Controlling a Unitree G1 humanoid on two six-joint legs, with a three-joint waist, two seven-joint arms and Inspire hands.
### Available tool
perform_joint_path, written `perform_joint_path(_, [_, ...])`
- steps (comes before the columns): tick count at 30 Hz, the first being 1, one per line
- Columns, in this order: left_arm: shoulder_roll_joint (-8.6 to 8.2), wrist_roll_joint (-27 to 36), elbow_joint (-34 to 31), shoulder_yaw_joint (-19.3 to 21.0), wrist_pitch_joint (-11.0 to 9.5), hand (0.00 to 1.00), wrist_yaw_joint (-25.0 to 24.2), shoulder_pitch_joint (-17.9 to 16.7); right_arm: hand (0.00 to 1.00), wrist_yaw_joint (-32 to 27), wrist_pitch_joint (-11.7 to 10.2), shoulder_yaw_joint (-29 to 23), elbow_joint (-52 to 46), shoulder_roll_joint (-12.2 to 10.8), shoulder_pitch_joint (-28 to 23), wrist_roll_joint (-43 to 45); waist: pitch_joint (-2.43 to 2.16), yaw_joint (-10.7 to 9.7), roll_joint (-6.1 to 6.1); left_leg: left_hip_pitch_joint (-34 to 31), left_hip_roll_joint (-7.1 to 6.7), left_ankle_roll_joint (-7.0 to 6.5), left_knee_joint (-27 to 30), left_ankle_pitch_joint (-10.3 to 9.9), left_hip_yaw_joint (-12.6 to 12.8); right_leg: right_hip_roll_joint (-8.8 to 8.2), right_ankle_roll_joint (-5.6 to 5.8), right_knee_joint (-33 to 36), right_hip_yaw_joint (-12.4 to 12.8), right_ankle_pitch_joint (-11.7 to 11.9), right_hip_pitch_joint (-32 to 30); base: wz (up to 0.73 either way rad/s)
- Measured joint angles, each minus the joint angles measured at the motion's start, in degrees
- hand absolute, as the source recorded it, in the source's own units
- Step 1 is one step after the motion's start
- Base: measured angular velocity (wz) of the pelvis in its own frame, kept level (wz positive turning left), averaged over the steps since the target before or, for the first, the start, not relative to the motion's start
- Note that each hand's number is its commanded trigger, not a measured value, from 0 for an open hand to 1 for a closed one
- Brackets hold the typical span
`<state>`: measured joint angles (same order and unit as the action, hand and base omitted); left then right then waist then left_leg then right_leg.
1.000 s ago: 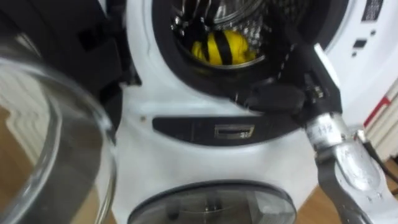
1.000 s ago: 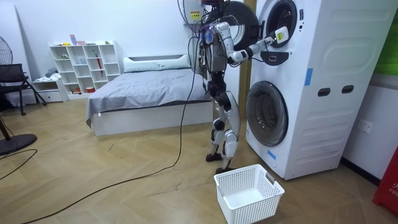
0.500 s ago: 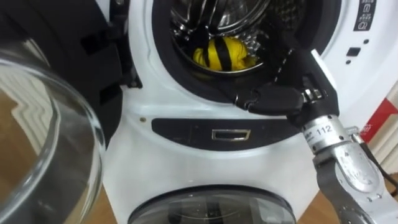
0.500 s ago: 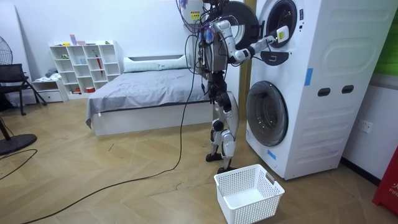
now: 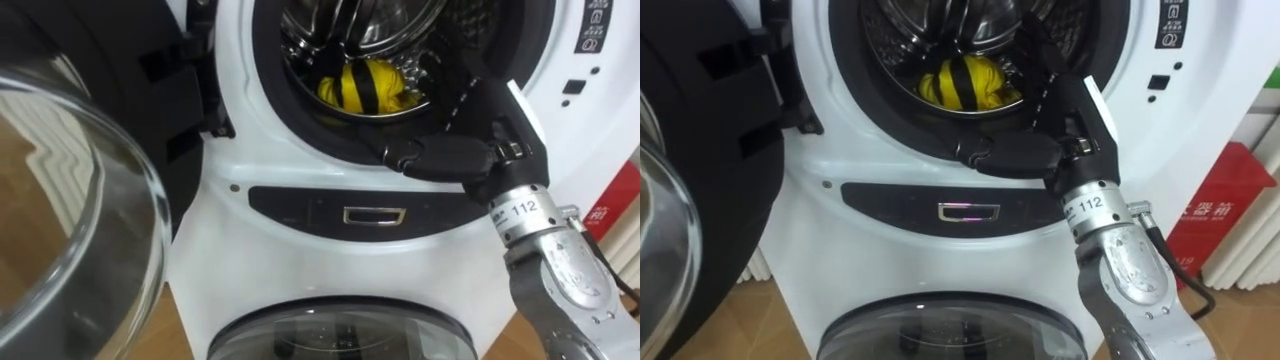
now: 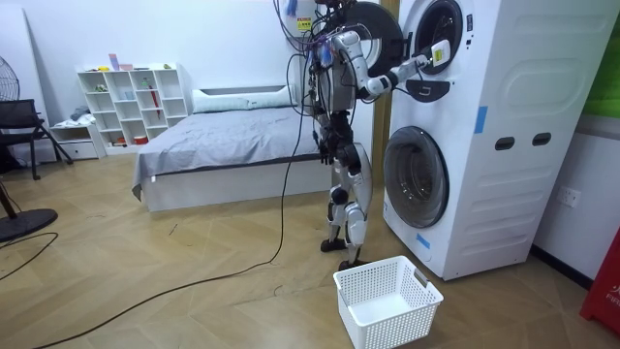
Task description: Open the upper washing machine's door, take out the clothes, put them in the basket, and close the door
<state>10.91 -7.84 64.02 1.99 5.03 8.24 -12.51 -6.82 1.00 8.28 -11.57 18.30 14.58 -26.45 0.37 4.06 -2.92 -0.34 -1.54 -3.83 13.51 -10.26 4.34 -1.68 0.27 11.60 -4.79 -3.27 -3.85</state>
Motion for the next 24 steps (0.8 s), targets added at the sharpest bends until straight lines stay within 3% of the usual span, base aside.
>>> perform_joint_path(11, [-0.11, -1.9, -1.9, 0.1, 1.3, 0.0, -0.6, 0.5, 0.0, -1.2, 0.6, 0.0, -0.4, 0.1, 0.1, 3.3, 0.07, -0.6, -1.74, -1.1, -0.12, 0.22, 0.1, 0.4, -1.2, -0.26, -0.23, 0.0, -1.3, -0.2, -0.5, 0.06])
perform_joint_path(19, [-0.1, -3.7, -4.5, 1.5, 2.0, 0.0, -1.2, -0.7, 0.0, -4.6, 5.0, 0.0, -0.3, 0.2, 2.0, 3.2, 0.01, 0.1, -2.11, -1.2, -0.16, 0.09, 0.4, 0.5, -1.5, -0.35, -0.22, 0.0, -1.7, -0.2, -0.4, 0.0])
perform_joint_path(24, [-0.18, -4.2, -4.5, 2.1, 2.8, 0.0, -1.2, -0.9, 0.0, -7.6, 6.4, 0.0, 0.0, 0.2, 2.9, 3.2, 0.07, 0.6, -1.94, -2.1, -0.21, 0.07, 1.4, 0.5, -2.1, -0.33, -0.14, 0.0, -1.8, -0.1, -0.5, 0.06])
